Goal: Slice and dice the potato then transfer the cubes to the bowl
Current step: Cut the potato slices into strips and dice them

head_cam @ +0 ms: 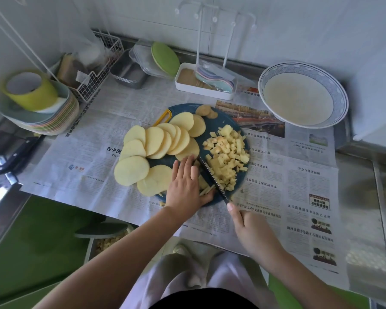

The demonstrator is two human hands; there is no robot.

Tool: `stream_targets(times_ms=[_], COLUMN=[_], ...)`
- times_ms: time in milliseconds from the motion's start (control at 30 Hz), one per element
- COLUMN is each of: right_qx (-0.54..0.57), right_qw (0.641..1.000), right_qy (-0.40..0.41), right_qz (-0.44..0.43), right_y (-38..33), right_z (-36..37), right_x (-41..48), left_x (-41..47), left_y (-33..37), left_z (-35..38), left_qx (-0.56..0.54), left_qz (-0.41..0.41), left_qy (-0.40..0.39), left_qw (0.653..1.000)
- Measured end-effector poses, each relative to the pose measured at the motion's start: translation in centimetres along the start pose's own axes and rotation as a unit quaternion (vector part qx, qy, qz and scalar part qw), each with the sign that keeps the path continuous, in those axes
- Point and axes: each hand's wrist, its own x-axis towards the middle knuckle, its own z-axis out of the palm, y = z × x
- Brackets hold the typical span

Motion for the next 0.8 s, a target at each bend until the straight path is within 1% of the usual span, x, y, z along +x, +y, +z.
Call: stream_targets(times_ms=[133, 300, 367, 467, 633, 733, 800], right_qx=[0.0, 0.036, 0.039, 0.046, 0.095, 0.087, 0.084], right_qw=[1.0, 0.999, 0.999, 0.999, 0.995, 0.996, 0.996], right_qy=[0.009, 0.016, 0.018, 0.018, -0.002, -0.011, -0.011], right_qz=[-0.001, 0.012, 0.012, 0.009, 0.008, 0.0, -0.004], right_y=[0.5, 0.0, -0.3, -0.3, 0.2, -0.1, -0.2], right_z=[0.7, 1.0, 1.0, 1.2, 0.8, 0.2, 0.0], right_x=[-0.3, 0.5, 0.9, 1.4, 1.4, 1.3, 1.2], left_x=[0.0, -0.1, 0.0, -0.3, -1.2, -1.7, -2.2], left_y=[0.2, 0.3, 0.3, 0.1, 0.3, 0.4, 0.4], left_z=[-0.1, -0.1, -0.1, -0.1, -0.3, -0.9, -1.1], left_qx=[0.029, 0.015, 0.002, -0.007, -0.019, -0.004, 0.01], left_qz=[-0.014, -0.049, -0.055, -0.043, -0.027, -0.059, -0.091], left_qy=[-0.008, -0.011, -0.002, 0.01, 0.07, 0.088, 0.07], left_qw=[0.999, 0.999, 0.998, 0.999, 0.997, 0.994, 0.993])
